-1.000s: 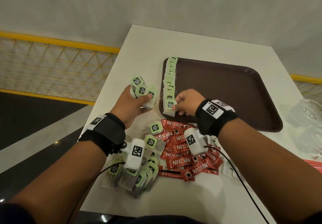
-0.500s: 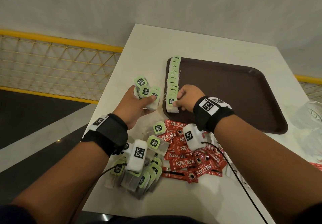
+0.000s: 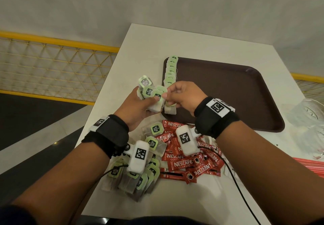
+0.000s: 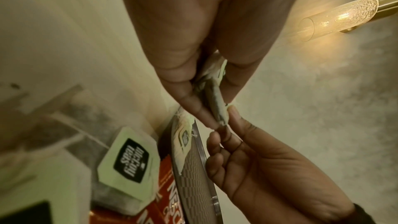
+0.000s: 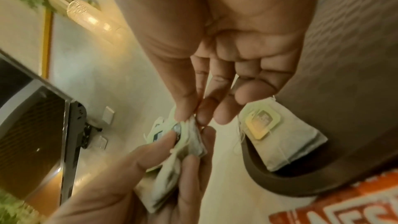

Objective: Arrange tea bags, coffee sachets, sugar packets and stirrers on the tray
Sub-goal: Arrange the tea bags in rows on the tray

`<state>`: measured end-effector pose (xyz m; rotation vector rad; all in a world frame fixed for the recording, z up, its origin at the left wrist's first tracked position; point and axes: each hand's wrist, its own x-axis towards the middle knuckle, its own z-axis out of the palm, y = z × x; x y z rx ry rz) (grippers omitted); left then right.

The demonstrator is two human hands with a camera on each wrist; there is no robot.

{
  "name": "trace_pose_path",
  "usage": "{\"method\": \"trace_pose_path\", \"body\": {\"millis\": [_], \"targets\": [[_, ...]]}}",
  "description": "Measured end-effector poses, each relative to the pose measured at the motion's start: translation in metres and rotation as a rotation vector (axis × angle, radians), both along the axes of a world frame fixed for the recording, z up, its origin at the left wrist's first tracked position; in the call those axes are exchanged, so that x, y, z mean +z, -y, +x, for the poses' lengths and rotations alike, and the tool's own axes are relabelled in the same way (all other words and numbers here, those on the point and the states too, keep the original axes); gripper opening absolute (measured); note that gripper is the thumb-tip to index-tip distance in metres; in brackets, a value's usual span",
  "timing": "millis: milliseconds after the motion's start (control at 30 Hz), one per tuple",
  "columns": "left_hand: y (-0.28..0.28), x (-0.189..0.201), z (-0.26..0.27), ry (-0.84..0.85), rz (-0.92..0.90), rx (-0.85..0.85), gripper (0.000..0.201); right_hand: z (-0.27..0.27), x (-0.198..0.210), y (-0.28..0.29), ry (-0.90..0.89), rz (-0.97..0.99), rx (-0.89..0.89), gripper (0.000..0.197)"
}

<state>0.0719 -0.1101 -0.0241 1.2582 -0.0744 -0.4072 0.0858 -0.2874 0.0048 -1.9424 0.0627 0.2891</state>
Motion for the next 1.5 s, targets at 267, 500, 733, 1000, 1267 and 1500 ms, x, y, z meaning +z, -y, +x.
{"method": "trace_pose_path", "body": {"millis": [267, 500, 733, 1000, 1267, 1500], "targets": [[0.0, 0.002, -0.001, -0.021, -0.01, 0.014, 0.028, -0.005, -0.001, 0.003, -0.06, 0.219, -0.098, 0.009], [-0.002, 0.001, -0.001, -0.009, -0.032, 0.054, 0.023, -0.007, 0.004, 0.006, -0.108, 0.322, -0.113, 0.013], [-0.006, -0.005, 0.007, -0.043, -0.011, 0.166, 0.035, -0.009, 0.0, 0.017, -0.155, 0.244, -0.101, 0.013], [-0.012, -0.008, 0.01, -0.048, 0.02, 0.145, 0.025, -0.007, -0.016, 0.025, -0.186, -0.157, -0.032, 0.027], [-0.011, -0.013, 0.01, -0.072, 0.045, 0.145, 0.03, -0.006, -0.02, 0.013, -0.016, -0.537, 0.079, 0.038], [-0.012, -0.016, 0.009, -0.089, 0.048, 0.147, 0.04, 0.0, -0.015, 0.016, -0.009, -0.553, 0.006, 0.043]]}}
